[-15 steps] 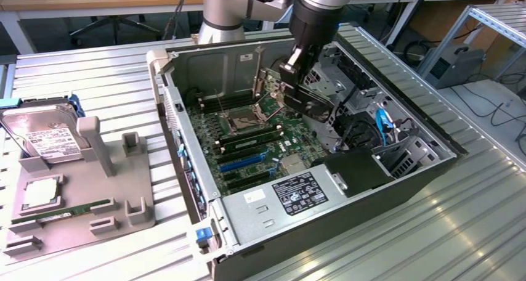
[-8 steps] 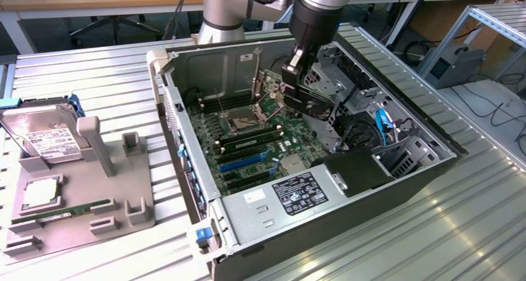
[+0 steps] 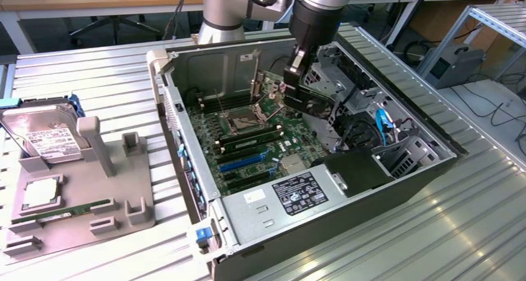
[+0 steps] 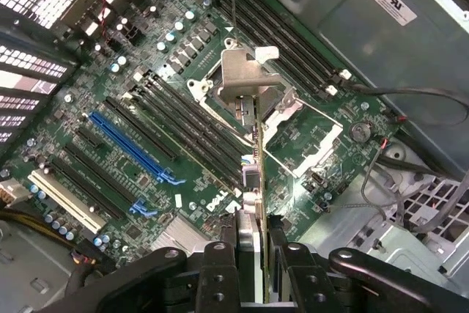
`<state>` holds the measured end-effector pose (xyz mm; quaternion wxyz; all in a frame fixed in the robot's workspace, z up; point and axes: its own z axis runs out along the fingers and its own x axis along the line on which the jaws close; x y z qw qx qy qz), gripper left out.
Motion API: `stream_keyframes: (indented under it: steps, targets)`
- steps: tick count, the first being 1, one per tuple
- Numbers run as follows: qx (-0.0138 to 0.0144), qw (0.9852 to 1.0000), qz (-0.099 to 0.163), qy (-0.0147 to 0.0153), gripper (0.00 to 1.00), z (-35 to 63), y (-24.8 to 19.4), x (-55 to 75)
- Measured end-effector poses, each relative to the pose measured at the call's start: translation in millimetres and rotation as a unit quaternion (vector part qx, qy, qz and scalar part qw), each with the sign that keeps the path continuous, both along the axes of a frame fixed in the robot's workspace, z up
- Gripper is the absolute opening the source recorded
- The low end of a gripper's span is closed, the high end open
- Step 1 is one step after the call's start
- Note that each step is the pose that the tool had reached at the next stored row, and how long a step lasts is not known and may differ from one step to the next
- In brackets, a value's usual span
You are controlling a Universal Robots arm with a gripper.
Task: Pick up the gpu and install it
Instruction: 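Insert the gpu into the slot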
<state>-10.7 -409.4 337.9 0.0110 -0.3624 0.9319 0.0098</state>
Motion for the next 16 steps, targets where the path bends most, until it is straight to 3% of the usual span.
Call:
stream_keyframes:
  steps: [9,16]
  targets:
    - [0.0,0.999,0.044,0.0,0.27,-0.2,0.0,0.0]
    - [0.0,0.997,0.077,0.0,0.27,-0.3,0.0,0.0]
